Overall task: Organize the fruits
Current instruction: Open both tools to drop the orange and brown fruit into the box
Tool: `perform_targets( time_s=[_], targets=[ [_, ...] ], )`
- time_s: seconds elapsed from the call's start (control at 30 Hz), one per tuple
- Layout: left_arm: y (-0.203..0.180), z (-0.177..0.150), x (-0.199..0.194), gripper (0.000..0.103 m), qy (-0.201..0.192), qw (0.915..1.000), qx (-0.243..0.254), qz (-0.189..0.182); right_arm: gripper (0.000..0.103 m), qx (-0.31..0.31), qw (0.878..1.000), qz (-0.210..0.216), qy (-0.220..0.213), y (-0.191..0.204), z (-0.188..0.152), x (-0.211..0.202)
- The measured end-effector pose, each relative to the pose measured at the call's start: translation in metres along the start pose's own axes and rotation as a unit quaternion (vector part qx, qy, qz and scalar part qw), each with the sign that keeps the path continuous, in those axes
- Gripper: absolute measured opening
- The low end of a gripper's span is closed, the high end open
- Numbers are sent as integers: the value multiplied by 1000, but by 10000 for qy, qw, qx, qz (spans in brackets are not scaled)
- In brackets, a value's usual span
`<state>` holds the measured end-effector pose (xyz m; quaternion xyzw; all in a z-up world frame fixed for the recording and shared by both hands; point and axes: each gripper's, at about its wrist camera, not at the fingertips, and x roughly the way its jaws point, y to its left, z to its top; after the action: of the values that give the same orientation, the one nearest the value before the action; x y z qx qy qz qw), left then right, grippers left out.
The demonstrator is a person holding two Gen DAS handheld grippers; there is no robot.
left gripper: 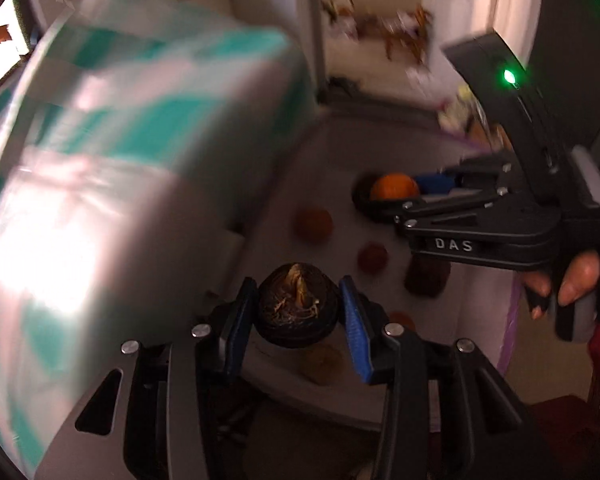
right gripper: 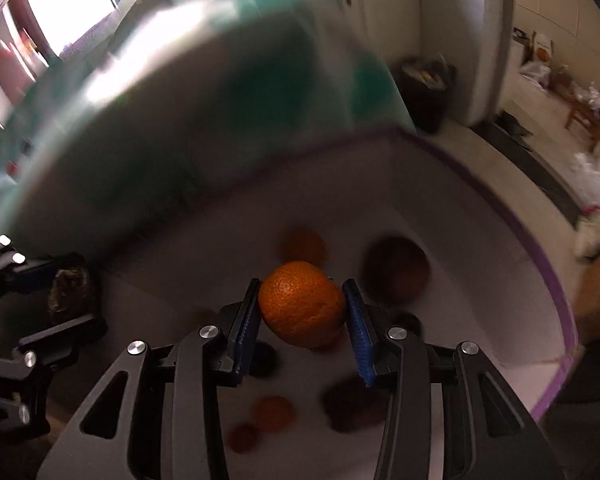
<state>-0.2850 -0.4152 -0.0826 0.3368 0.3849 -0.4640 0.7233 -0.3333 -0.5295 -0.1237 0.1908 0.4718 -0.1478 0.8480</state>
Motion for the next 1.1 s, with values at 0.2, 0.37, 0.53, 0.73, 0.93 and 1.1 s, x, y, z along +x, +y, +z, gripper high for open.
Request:
perform_targets(
  time_s=[0.2, 0.37, 0.53, 0.73, 0.93, 1.1],
  targets=[
    [-13, -5, 61, 42, 795, 9965, 187, -148, 42, -225, 9957, -545, 721, 1, -16, 36],
    [-14, -8, 93, 42, 1159, 9927, 239, -220, 42, -278, 9932, -617, 946, 4, -16, 46],
    [-13, -10, 106, 43, 1347, 9903, 193, -274, 42, -320, 9909, -675, 1123, 8, -14, 53],
    [-14, -13, 99, 66, 1178, 9921, 260, -342, 56, -192, 9899, -692, 1220, 2, -13, 58],
    [-20, -9, 66, 82, 400, 9979, 393, -317, 74, 2, 9911, -839, 1033, -7, -7, 50],
    [-23, -8, -11, 88, -1109, 9921, 585, -48, 77, 376, 9930, -975, 558, -21, 8, 22]
  ],
)
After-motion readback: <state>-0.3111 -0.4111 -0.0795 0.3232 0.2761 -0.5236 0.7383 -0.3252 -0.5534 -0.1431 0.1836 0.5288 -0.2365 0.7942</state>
